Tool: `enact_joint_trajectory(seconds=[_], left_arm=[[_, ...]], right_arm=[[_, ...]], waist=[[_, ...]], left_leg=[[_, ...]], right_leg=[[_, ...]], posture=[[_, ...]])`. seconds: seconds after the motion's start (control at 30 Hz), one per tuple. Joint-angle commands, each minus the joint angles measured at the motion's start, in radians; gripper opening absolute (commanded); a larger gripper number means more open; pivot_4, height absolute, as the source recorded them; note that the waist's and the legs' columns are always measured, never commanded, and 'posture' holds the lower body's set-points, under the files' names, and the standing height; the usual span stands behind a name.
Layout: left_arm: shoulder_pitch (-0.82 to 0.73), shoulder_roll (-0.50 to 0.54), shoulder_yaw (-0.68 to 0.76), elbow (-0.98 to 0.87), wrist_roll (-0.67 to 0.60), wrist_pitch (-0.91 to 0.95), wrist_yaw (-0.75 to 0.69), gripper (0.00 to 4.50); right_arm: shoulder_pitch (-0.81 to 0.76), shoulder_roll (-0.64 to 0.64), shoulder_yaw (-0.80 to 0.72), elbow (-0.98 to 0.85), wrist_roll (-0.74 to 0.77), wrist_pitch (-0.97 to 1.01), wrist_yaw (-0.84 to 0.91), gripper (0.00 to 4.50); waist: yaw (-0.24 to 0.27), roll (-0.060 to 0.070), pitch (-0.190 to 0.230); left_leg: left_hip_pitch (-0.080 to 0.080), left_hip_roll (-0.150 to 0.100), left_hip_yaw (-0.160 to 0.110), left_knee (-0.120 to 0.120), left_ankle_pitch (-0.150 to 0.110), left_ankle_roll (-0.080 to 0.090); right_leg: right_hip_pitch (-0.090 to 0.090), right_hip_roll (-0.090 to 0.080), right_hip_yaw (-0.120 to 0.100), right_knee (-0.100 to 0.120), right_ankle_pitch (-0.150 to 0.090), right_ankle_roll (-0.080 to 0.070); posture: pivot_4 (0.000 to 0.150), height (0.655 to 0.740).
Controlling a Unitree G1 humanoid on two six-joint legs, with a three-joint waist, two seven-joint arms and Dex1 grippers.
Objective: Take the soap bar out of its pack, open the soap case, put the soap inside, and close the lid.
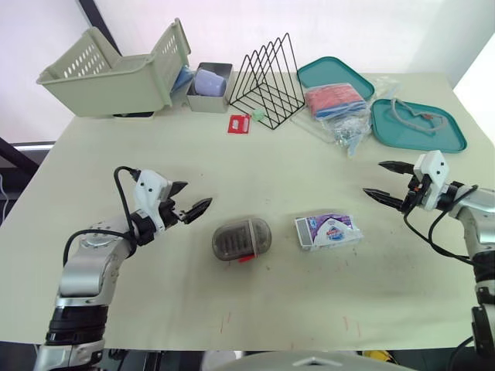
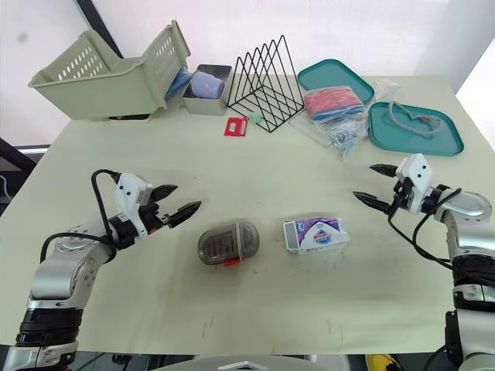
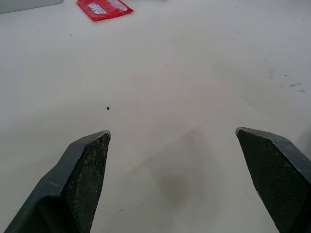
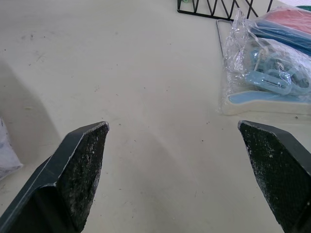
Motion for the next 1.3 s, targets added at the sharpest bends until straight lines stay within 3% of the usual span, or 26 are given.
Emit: enact_joint_trajectory(seconds=[0.03, 0.3, 0.63, 0.8, 1.03, 1.3], left_arm=[[-0.009, 0.001, 0.018, -0.037, -0.008, -0.022, -0.001, 4.43], [-0.02, -0.01, 0.01, -0.028, -0.004, -0.075, -0.023, 4.43], [-0.034, -0.01, 0.007, -0.008, -0.029, -0.058, -0.058, 4.43], [-0.063, 0.037, 0.017, -0.02, -0.071, -0.095, -0.19, 4.43], [0.008, 0.132, -0.019, -0.134, -0.143, -0.148, -0.441, 4.43], [0.096, 0.124, -0.092, -0.23, -0.107, -0.204, -0.476, 4.43]], right_arm=[[-0.009, -0.013, -0.013, 0.011, 0.011, -0.014, 0.021, 4.5], [-0.011, -0.016, -0.017, 0.034, 0.021, 0.054, 0.041, 4.5], [-0.016, -0.031, -0.008, 0.036, 0.002, -0.07, 0.086, 4.5], [-0.081, -0.085, 0.045, 0.063, -0.018, -0.101, 0.234, 4.5], [-0.151, -0.16, 0.186, 0.04, -0.001, -0.094, 0.441, 4.5], [-0.121, -0.197, 0.347, -0.057, 0.069, -0.096, 0.442, 4.5]], waist=[[0.0, 0.0, 0.0], [-0.001, 0.0, 0.0], [0.0, 0.0, 0.0], [-0.002, 0.0, 0.0], [-0.006, 0.001, 0.0], [-0.004, 0.001, 0.001]], left_leg=[[0.0, 0.0, 0.0, 0.0, 0.0, 0.0], [0.0, 0.0, 0.0, 0.0, 0.0, 0.0], [0.0, 0.0, 0.0, 0.0, 0.0, 0.0], [0.0, 0.0, 0.0, 0.0, 0.0, 0.0], [0.001, 0.0, 0.001, 0.0, 0.0, 0.0], [0.001, 0.001, 0.001, 0.001, 0.0, 0.0]], right_leg=[[0.0, 0.0, 0.0, 0.0, 0.0, 0.0], [0.0, 0.0, 0.0, 0.0, 0.0, 0.0], [0.0, 0.0, 0.0, 0.0, 0.0, 0.0], [0.0, 0.0, 0.0, 0.001, 0.0, 0.0], [0.0, 0.0, 0.0, -0.001, 0.0, 0.0], [0.0, 0.0, 0.0, 0.0, 0.0, 0.0]], posture=[[0.15, 0.74], [0.15, 0.74], [0.15, 0.74], [0.15, 0.74], [0.15, 0.74], [0.15, 0.74]])
